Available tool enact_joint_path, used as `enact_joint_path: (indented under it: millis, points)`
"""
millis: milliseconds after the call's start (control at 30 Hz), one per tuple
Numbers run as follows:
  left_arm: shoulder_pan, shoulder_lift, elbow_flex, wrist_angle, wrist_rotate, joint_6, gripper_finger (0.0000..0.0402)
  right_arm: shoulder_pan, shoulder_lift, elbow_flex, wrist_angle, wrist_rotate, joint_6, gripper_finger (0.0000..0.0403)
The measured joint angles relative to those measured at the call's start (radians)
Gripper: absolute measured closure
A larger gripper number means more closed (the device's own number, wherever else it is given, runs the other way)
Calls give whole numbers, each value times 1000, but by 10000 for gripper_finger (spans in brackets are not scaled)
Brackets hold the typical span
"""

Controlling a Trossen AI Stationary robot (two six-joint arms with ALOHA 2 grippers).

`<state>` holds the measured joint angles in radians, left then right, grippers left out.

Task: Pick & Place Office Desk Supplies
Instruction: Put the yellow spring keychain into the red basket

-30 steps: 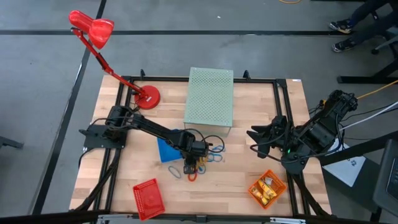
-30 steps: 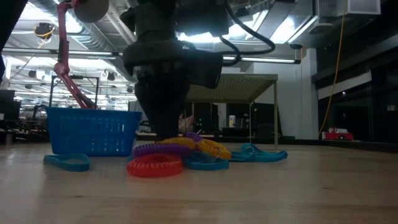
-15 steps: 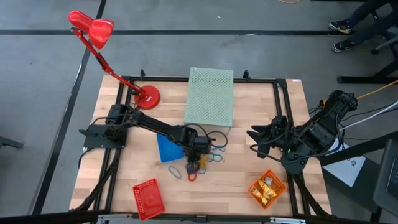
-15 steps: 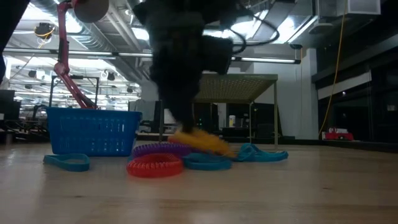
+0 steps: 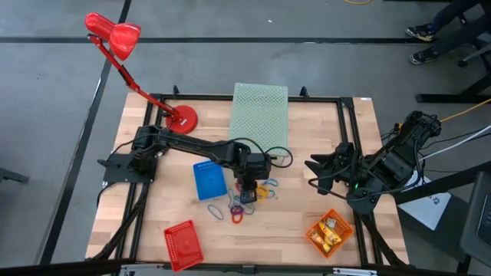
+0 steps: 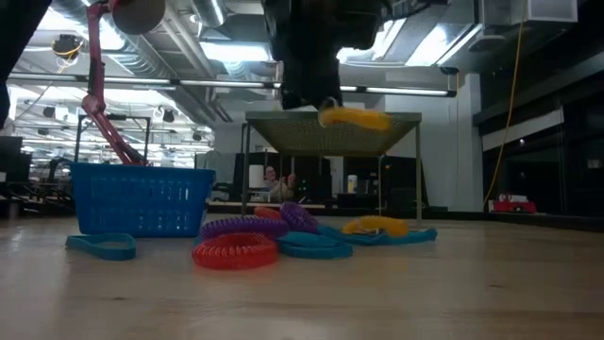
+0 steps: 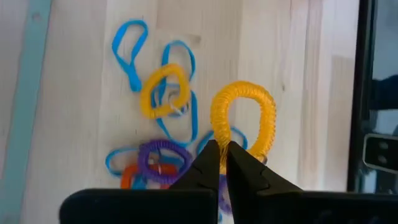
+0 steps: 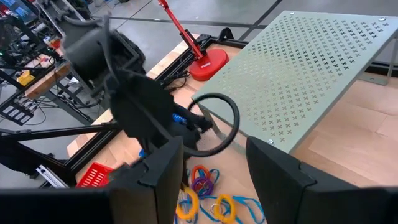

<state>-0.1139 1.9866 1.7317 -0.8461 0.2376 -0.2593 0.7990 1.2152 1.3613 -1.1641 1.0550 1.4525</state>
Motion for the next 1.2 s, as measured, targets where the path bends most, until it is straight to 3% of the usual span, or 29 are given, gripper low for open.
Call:
enact_joint_path:
  millis: [133,300,400,633,767,967,1200]
  points:
    - [-2,-65,8,-12,9,-25,396,0,0,0,-5,-1,-1,224]
    - [-1,-228,-60,119,-116,-90,397,0,0,0,-7,3,-3,224]
    - [10,-344,-175,170,-186,-147,397,0,0,0,-7,15,-3,224]
    - [-10,-626,-585,390,-262,-350,397,0,0,0,-7,29,-2,224]
    - [-44,-750,-727,384,-314,-446,398,-7,0,0,-7,29,2,224]
    - [-86,-856,-855,278,-329,-531,398,-38,0,0,-7,28,2,224]
    - [-87,-877,-976,297,-261,-579,398,-66,0,0,-6,23,2,224]
